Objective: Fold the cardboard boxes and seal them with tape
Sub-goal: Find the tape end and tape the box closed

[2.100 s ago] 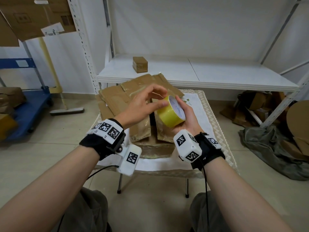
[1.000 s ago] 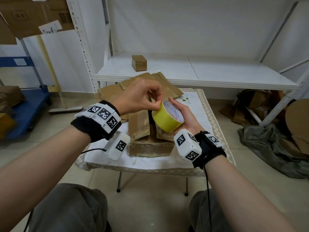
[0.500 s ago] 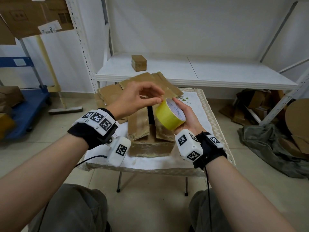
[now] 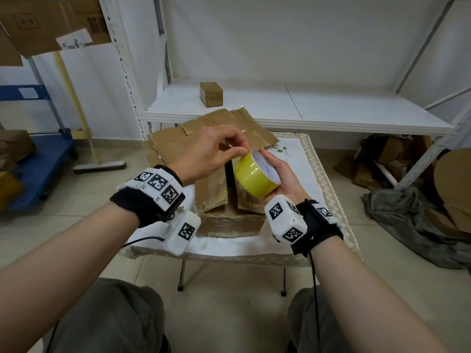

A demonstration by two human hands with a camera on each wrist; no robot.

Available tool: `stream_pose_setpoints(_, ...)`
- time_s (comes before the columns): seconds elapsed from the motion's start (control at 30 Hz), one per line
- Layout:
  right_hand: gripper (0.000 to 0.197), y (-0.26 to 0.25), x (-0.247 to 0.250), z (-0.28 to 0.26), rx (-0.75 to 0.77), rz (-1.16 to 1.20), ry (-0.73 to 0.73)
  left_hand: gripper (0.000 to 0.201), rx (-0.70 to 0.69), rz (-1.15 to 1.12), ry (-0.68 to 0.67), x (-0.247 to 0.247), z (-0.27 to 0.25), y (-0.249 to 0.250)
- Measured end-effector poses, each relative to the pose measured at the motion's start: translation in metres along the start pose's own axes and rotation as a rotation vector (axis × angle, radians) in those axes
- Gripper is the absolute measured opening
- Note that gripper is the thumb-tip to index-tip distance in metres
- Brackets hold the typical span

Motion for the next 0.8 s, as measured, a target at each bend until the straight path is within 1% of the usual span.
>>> stream_pose_setpoints(0.1,0.055,-0.001,-0.004,-0.002,0.000,-0.005,-0.028,0.007,-0.051,0.096,0.005,-0.008,-0.003,-0.002)
stream_pose_setpoints(0.17,0.055,-0.003,-0.004,-0.002,0.019,-0.019,-0.030,0.008,-0.074,0.120,0.032,-0.010,-0.005,-0.002)
stream_pose_setpoints(0.27,0.052,-0.007,-0.003,0.000,-0.007,-0.027,-0.020,0.009,-0.050,0.110,0.066,-0.011,-0.007,-0.005)
stream_pose_setpoints(0.37,0.047,-0.007,-0.007,0.002,-0.070,0.023,-0.033,0.007,0.067,0.060,0.087,-0.011,-0.006,-0.012)
stream_pose_setpoints(0.4,0.051,-0.008,-0.007,0.005,-0.049,0.018,-0.014,0.008,0.128,0.030,0.100,-0.009,-0.005,-0.018)
stream_pose_setpoints(0.43,0.055,-0.011,-0.009,0.007,-0.007,0.014,0.002,0.008,0.190,0.005,0.120,-0.008,-0.004,-0.023)
stream_pose_setpoints(0.53,0.037,-0.023,-0.005,0.012,0.165,-0.104,0.077,0.009,0.356,-0.051,0.203,-0.003,0.000,-0.044)
stream_pose_setpoints(0.6,0.038,-0.026,-0.008,0.012,0.204,-0.196,0.056,0.010,0.468,-0.142,0.238,-0.003,0.001,-0.056)
stream_pose_setpoints(0.63,0.034,-0.027,-0.010,0.013,0.215,-0.244,0.029,0.012,0.514,-0.193,0.251,-0.004,0.001,-0.059)
stream_pose_setpoints(0.7,0.028,-0.027,-0.015,0.015,0.241,-0.317,0.020,0.016,0.569,-0.274,0.256,-0.006,0.001,-0.060)
stream_pose_setpoints(0.73,0.029,-0.026,-0.016,0.017,0.270,-0.333,0.035,0.019,0.585,-0.313,0.244,-0.007,0.001,-0.059)
stream_pose_setpoints(0.8,0.040,-0.026,-0.020,0.020,0.329,-0.319,0.026,0.024,0.609,-0.388,0.201,-0.009,0.000,-0.059)
Point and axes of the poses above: each hand's wrist, its own z-axis towards the middle knuckle, its own x-axis out of the back of the hand, y = z × x, the point moved 4 cm from there along z, towards the middle knuckle, and after that the axes turned 2 degrees about x, right-handed, at the moved point
